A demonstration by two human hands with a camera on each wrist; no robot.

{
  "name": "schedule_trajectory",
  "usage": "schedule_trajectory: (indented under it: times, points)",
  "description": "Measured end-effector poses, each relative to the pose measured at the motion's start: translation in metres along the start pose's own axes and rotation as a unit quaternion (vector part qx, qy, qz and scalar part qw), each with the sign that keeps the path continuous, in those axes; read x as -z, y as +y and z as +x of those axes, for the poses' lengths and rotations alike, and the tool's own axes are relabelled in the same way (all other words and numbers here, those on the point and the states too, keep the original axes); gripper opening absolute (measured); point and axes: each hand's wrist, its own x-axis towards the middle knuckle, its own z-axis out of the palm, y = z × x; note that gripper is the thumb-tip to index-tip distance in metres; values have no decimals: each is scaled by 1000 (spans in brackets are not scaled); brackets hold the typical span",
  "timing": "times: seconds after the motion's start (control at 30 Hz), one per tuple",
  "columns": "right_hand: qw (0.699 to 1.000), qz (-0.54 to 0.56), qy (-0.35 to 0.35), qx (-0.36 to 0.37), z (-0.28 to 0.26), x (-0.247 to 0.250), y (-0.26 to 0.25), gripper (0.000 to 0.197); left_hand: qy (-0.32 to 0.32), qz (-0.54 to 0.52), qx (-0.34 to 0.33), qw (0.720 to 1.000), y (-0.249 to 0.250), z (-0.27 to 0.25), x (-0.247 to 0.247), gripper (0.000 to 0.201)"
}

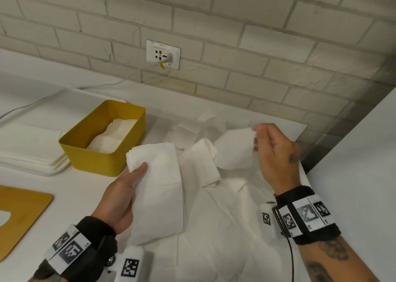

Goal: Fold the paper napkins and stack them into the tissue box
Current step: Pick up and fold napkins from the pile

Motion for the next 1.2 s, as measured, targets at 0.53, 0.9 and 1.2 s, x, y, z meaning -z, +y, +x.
schedule_trajectory:
  times: [0.53,0.9,1.2]
  points:
    - [855,485,-150,-108,-1,17,-76,35,-27,15,-13,999,0,-6,-18,31]
    - [908,162,-238,-305,-68,3,38,49,72,28,-18,997,8,1,16,30]
    - [840,305,-233,-384,-81,15,40,72,89,35,-5,995,3,0,24,31]
